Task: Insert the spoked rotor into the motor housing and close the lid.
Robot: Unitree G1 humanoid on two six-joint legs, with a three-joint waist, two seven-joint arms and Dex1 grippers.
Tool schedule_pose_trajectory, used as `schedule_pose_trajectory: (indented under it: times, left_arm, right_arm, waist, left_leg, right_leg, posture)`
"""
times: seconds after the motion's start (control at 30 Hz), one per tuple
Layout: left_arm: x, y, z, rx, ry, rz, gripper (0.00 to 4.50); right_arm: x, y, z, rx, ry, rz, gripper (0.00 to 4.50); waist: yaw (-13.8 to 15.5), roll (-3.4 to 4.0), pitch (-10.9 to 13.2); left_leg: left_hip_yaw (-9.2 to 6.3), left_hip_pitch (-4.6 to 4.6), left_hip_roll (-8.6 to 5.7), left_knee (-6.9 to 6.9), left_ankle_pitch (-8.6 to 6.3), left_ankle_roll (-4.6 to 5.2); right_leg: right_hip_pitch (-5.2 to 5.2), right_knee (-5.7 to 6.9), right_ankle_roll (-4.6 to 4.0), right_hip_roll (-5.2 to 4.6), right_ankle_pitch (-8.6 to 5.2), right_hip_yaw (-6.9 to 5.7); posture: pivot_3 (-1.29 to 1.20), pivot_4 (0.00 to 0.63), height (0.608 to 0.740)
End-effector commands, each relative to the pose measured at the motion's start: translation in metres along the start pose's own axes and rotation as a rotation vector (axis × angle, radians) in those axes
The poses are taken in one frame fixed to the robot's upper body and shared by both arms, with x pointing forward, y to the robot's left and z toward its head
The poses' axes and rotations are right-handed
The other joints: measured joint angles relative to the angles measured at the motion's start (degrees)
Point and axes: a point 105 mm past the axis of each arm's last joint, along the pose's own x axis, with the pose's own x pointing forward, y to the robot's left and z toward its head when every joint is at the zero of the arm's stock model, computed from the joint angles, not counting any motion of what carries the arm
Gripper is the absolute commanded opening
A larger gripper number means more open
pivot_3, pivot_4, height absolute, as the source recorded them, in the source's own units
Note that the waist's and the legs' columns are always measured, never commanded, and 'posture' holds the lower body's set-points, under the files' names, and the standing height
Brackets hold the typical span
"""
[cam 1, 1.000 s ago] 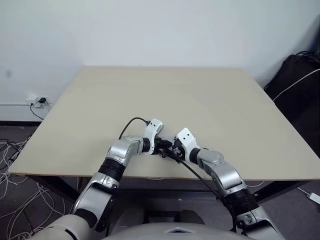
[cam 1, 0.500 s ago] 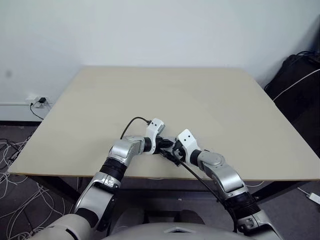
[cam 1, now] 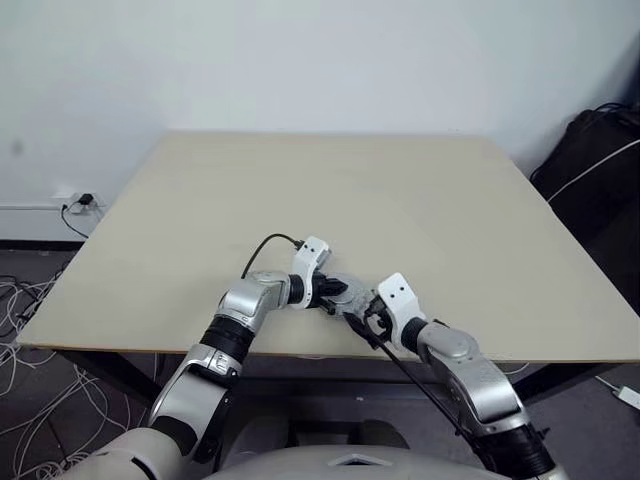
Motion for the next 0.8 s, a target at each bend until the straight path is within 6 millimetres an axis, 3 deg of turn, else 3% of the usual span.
schedule_pose_trajectory:
  times: [0.03,0.17,0.3,0.6,0.8]
  left_arm:
    - [0.001,0.002,-0.005,0.008,0.037,0.013,0.0]
    - [0.0,0.003,-0.005,0.01,0.037,0.011,0.0]
    - [0.0,0.004,-0.006,0.011,0.037,0.013,0.0]
    - [-0.002,0.006,-0.008,0.004,0.037,0.023,0.0]
    - [-0.004,0.007,-0.009,0.002,0.035,0.028,0.0]
  right_arm:
    - [-0.017,0.001,0.034,-0.006,-0.17,0.01,4.48]
    - [-0.022,-0.027,0.046,0.143,-0.271,-0.19,4.48]
    - [-0.015,-0.044,0.034,0.413,-0.253,-0.344,4.48]
    - [0.015,-0.008,0.026,0.752,-0.158,-0.145,4.48]
    - [0.02,-0.008,0.024,0.887,-0.138,-0.1,4.48]
  waist:
    - [-0.01,-0.06,0.05]
    - [-0.05,-0.2,0.15]
    - [-0.06,-0.22,0.17]
    - [-0.29,-0.13,0.19]
    - [-0.29,-0.11,0.18]
  left_leg:
    - [0.0,0.0,0.0,0.0,0.0,0.0]
    - [-0.01,0.01,0.01,-0.01,0.0,0.01]
    - [-0.03,0.01,0.01,-0.02,0.0,0.0]
    - [-0.01,0.01,0.0,-0.14,0.0,-0.01]
    - [-0.01,0.01,0.0,-0.16,0.0,-0.01]
  right_leg:
    - [-0.01,-0.01,0.01,0.01,0.0,0.0]
    - [0.0,0.0,0.04,0.03,0.01,0.01]
    - [0.0,0.0,0.08,0.06,0.04,0.01]
    - [-0.09,0.0,-0.01,0.05,0.01,0.05]
    - [-0.09,-0.01,-0.01,0.05,0.01,0.04]
  posture:
    - [0.0,0.0,0.74]
    - [0.0,0.0,0.74]
    - [0.0,0.0,0.74]
    - [0.0,0.0,0.74]
    - [0.0,0.0,0.74]
